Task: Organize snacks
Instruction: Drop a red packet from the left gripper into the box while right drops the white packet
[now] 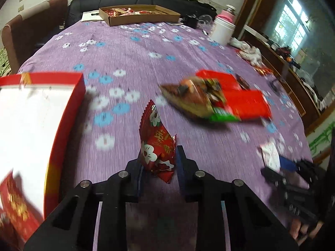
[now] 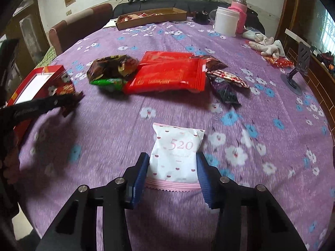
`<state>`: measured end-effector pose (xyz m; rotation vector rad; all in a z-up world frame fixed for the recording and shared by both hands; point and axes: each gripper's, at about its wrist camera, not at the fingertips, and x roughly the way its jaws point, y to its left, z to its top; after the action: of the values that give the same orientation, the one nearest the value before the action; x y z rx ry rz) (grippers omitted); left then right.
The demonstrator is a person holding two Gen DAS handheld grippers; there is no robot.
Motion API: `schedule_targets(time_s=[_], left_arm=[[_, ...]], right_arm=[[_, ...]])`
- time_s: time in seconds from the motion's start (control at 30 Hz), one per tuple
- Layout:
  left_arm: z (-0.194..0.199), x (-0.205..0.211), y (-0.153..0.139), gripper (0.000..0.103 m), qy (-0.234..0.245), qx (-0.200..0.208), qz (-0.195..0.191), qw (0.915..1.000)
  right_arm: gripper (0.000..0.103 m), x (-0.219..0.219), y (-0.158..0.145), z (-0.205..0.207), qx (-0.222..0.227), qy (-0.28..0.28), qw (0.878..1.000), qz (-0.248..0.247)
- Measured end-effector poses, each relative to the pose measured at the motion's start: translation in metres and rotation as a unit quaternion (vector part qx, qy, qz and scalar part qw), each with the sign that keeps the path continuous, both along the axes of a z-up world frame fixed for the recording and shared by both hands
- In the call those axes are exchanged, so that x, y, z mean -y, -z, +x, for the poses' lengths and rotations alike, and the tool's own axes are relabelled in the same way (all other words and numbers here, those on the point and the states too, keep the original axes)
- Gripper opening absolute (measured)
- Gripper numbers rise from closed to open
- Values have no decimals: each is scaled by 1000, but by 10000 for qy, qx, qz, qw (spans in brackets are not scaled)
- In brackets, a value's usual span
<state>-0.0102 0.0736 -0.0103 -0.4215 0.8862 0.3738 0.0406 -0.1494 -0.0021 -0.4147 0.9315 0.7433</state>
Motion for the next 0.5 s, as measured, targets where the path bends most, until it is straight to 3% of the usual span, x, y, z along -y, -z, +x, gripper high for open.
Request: schedule_targets(time_s=[0.3, 0.5], left_arm=[[-43, 39, -2, 23, 213, -18, 141, 9997], [-56, 38, -6, 23, 162, 95, 81, 9998]], right_arm=[[47, 11, -2, -10, -221, -18, 9997, 143], [45, 19, -6, -4, -1176, -78, 9895, 840]])
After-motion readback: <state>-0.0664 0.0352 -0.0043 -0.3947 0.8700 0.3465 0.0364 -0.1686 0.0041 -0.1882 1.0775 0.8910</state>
